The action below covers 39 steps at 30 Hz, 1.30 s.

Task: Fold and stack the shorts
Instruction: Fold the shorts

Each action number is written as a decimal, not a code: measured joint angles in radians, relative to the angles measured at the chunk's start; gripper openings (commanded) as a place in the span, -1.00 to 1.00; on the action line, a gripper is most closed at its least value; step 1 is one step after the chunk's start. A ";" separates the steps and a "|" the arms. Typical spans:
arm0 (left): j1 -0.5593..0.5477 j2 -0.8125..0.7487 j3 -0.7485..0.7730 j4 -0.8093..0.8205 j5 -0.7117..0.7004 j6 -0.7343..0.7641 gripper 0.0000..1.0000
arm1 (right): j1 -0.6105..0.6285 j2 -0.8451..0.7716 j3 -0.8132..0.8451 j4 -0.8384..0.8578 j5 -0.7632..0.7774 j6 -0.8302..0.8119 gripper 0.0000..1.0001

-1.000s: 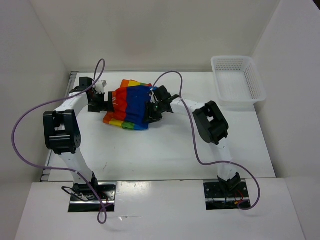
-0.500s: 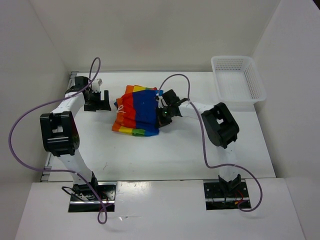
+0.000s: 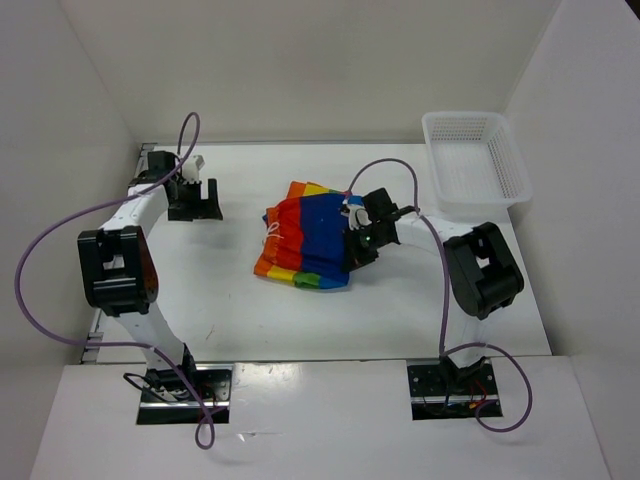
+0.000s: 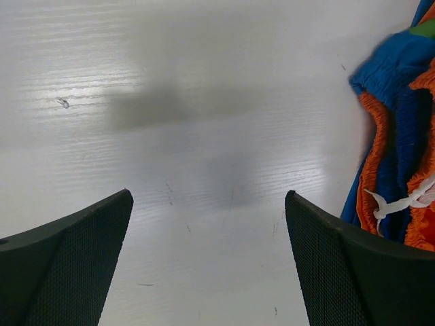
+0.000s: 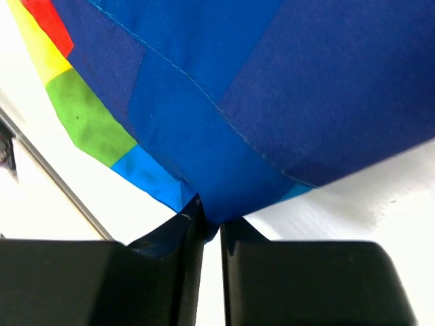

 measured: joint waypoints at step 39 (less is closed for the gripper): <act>0.005 -0.455 -0.288 0.146 -0.145 0.000 0.99 | -0.270 -0.620 0.174 -0.032 0.537 -0.531 0.65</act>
